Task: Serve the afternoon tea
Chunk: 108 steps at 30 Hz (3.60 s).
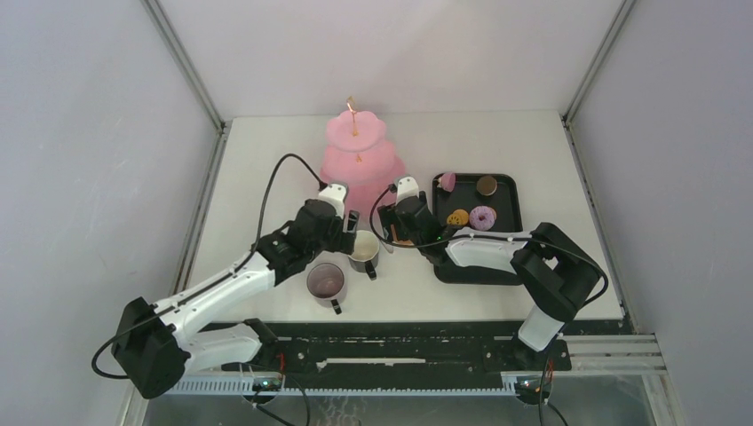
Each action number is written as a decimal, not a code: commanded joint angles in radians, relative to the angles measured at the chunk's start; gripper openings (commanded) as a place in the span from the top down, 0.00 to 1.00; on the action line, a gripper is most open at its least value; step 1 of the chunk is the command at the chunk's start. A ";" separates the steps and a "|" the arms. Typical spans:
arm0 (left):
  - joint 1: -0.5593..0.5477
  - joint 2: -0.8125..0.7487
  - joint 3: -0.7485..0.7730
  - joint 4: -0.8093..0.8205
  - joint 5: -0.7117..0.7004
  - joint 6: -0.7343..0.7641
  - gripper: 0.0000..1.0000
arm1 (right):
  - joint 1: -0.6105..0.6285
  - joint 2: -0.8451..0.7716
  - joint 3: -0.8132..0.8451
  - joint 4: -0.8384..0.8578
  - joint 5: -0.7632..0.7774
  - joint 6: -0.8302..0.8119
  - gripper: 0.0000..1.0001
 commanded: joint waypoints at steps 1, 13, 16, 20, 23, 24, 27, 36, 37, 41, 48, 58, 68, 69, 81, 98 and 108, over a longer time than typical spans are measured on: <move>-0.012 0.027 0.089 -0.067 0.068 0.031 0.22 | -0.004 -0.022 0.042 0.004 0.021 0.023 0.17; -0.017 0.220 0.159 -0.132 0.069 0.023 0.42 | -0.007 -0.049 0.035 -0.010 0.038 0.009 0.17; -0.017 0.235 0.165 -0.130 0.084 0.029 0.55 | -0.010 -0.051 0.035 -0.014 0.042 0.005 0.17; -0.017 0.249 0.178 -0.132 0.096 0.036 0.84 | -0.012 -0.058 0.035 -0.020 0.051 0.005 0.17; -0.017 0.246 0.185 -0.139 0.090 0.032 0.92 | -0.013 -0.067 0.031 -0.021 0.055 0.004 0.17; -0.017 0.243 0.187 -0.145 0.085 0.029 0.95 | -0.013 -0.068 0.031 -0.024 0.055 0.003 0.16; -0.017 0.219 0.191 -0.162 0.035 0.015 1.00 | -0.012 -0.073 0.031 -0.028 0.056 0.003 0.17; 0.009 0.075 0.247 -0.245 -0.259 -0.083 1.00 | -0.002 -0.087 0.032 -0.018 0.040 -0.009 0.16; 0.022 0.059 0.254 -0.257 -0.287 -0.100 1.00 | 0.001 -0.087 0.032 -0.017 0.040 -0.011 0.16; 0.097 -0.032 0.248 -0.287 -0.364 -0.185 1.00 | 0.019 -0.089 0.033 -0.012 0.047 -0.025 0.16; 0.250 -0.191 0.164 -0.352 -0.435 -0.351 1.00 | 0.045 -0.126 0.031 0.031 -0.003 -0.038 0.22; 0.463 -0.306 0.034 -0.364 -0.325 -0.495 1.00 | 0.035 -0.186 0.064 0.083 -0.141 -0.100 0.00; 0.546 -0.303 -0.045 -0.313 -0.205 -0.569 1.00 | 0.056 -0.153 0.090 0.094 -0.141 -0.181 0.00; 0.549 -0.297 -0.048 -0.313 -0.198 -0.572 1.00 | 0.073 -0.150 0.104 0.087 -0.102 -0.240 0.02; 0.588 -0.230 -0.055 -0.296 -0.141 -0.552 1.00 | 0.036 -0.106 0.147 0.108 -0.127 -0.087 0.34; 0.662 -0.090 -0.054 -0.252 -0.055 -0.485 0.99 | 0.079 0.061 0.148 0.016 -0.015 -0.048 0.05; 0.683 -0.052 -0.057 -0.222 -0.037 -0.472 0.91 | 0.086 0.132 0.148 0.015 -0.011 -0.054 0.03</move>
